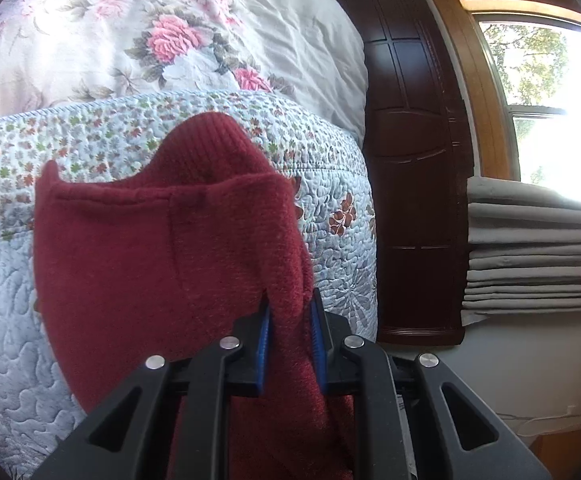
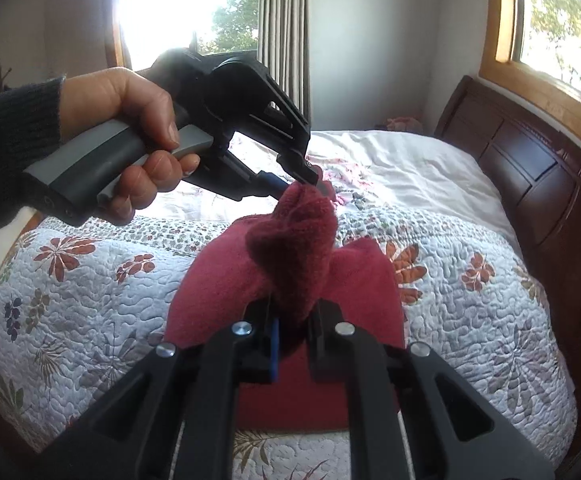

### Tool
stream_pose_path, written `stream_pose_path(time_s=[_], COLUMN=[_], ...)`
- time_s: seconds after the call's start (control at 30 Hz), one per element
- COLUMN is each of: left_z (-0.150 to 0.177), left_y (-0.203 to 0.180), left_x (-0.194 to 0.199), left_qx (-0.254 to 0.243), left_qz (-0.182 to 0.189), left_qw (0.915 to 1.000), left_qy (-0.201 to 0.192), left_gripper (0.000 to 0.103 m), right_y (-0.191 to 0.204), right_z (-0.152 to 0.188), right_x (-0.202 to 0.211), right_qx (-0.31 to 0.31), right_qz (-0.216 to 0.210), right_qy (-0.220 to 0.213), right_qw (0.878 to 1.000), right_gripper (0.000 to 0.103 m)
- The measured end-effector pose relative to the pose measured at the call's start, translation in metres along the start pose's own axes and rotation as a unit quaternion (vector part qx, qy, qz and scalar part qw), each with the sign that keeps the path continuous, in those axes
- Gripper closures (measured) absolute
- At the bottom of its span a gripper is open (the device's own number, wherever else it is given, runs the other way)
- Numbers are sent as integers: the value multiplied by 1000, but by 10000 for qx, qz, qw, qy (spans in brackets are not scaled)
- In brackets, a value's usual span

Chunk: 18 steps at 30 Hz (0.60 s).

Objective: Fold small clothes

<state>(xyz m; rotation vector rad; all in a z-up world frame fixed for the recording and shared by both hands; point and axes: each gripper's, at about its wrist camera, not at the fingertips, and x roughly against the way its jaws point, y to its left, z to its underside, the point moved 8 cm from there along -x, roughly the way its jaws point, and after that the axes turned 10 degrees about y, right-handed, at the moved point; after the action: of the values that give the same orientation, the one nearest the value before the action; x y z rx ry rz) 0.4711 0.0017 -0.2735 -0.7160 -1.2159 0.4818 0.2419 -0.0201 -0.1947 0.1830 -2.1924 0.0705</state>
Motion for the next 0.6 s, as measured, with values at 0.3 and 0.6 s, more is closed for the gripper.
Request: stream_pose_path(time_s=[0.3, 0.6], left_z=[-8, -11], left_y=[-4, -31], left_x=[-61, -85], left_qx=[82, -23], left_qz=[-485, -732], left_qw=[9982, 9963], left_qy=[343, 460], left_gripper=[86, 89], right_y=[-46, -81], right_z=[32, 43], right_x=[-31, -26], right_qx=[-679, -1111], right_qz=[-548, -1024], right_qy=[327, 300], right_qw=[9957, 9881], right_gripper=[94, 94])
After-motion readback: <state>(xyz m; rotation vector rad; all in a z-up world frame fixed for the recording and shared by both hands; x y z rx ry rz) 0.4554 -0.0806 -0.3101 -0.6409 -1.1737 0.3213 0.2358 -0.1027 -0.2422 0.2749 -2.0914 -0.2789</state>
